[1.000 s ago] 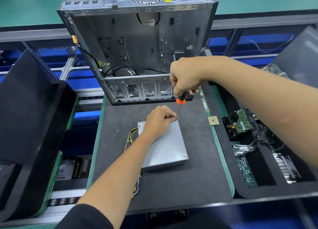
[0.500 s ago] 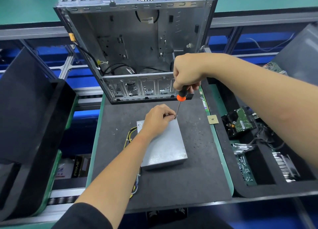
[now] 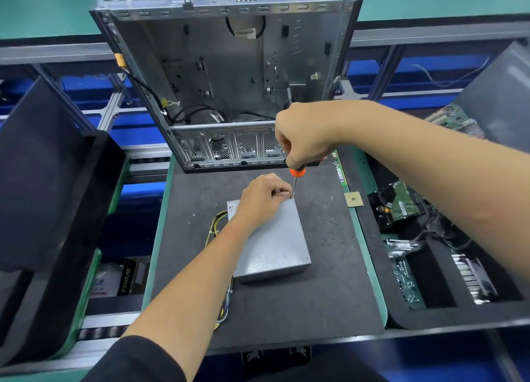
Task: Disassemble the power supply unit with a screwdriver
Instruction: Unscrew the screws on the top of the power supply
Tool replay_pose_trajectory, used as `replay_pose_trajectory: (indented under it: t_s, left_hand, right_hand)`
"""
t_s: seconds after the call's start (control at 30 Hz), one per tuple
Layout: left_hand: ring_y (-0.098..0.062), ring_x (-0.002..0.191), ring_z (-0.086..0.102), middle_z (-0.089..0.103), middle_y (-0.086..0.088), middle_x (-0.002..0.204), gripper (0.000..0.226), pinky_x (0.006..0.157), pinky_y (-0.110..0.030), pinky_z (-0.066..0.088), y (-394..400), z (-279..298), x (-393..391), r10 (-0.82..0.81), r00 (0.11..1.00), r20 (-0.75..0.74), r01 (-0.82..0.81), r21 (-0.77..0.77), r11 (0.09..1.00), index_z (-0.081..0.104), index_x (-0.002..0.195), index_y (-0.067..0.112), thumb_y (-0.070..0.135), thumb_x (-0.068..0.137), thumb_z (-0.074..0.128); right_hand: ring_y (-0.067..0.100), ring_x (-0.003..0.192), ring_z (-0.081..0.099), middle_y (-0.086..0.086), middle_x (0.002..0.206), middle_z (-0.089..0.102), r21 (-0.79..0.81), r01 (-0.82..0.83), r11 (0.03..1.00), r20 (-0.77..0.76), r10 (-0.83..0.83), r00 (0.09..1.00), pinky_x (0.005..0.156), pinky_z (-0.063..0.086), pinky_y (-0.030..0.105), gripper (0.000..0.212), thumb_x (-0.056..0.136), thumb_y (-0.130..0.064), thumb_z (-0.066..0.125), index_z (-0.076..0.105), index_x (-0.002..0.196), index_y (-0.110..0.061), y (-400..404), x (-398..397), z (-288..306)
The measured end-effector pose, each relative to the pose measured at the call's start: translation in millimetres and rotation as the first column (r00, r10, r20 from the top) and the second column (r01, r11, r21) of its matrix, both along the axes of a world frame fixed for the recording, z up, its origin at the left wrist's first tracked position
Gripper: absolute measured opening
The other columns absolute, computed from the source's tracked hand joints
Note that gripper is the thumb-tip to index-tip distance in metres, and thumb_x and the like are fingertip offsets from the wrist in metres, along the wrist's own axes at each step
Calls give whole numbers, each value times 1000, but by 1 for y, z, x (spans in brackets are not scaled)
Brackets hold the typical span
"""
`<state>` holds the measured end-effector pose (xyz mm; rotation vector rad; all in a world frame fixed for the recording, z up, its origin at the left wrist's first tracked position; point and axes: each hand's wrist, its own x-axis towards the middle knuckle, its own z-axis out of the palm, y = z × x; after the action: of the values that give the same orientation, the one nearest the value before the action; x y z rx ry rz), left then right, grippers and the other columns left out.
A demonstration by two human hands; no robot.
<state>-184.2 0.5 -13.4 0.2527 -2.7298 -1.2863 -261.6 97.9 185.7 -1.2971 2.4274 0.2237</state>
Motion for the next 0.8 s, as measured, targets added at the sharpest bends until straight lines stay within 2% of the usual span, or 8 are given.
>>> replay_pose_trajectory:
  t_s: [0.1,0.17,0.27,0.43,0.63,0.73,0.8]
  left_hand:
    - [-7,87,52,61,15,85,15,75,-34,43,1,0,0,-14,1000,2,14,-8,1000,69,77,30,17,84,66]
    - [-9,87,52,61,15,84,15,77,-36,44,1,0,0,-20,1000,3,20,-8,1000,69,77,30,17,84,65]
    - [-9,87,51,61,14,85,14,77,-36,43,1,1,1,-17,1000,2,17,-15,1000,69,78,30,18,85,65]
    - [-8,87,50,61,15,84,14,76,-35,42,1,2,0,-21,1000,9,21,-21,1000,70,78,30,18,85,66]
    - [-10,87,52,60,14,84,15,76,-35,44,2,2,1,-15,1000,6,15,-11,1000,68,77,29,15,84,66]
    - [-8,86,50,60,14,84,16,74,-32,41,2,3,1,-12,1000,7,12,-17,1000,68,76,29,16,84,65]
    - [-8,87,50,60,13,84,18,73,-31,41,3,3,2,-15,1000,5,15,-24,1000,68,75,29,15,84,64]
  right_hand:
    - [12,51,59,-3,46,64,-3,-2,1000,-2,2,1000,48,42,22,17,75,-24,63,72,77,-9,4,-3,2]
    - [4,40,53,-4,47,65,-12,0,1000,-8,0,1000,47,42,21,17,75,-24,63,71,75,-9,6,-3,1]
    - [1,33,50,1,54,69,-36,18,999,21,-17,1000,50,47,23,16,77,-23,64,70,75,-8,7,-5,0]
    - [1,34,53,2,58,70,-57,28,998,42,-26,999,49,48,22,16,78,-23,66,71,74,-9,9,-8,1]
    - [9,41,62,-1,50,66,-64,42,997,59,-38,998,51,47,21,16,78,-24,68,71,70,-11,11,-9,0]
    - [9,42,59,0,50,66,-70,33,997,30,-31,999,48,45,20,15,77,-25,68,71,70,-11,11,-8,-1]
    - [12,50,61,2,53,67,-59,7,998,-1,-7,1000,47,43,21,14,75,-25,67,71,71,-12,10,-7,-3]
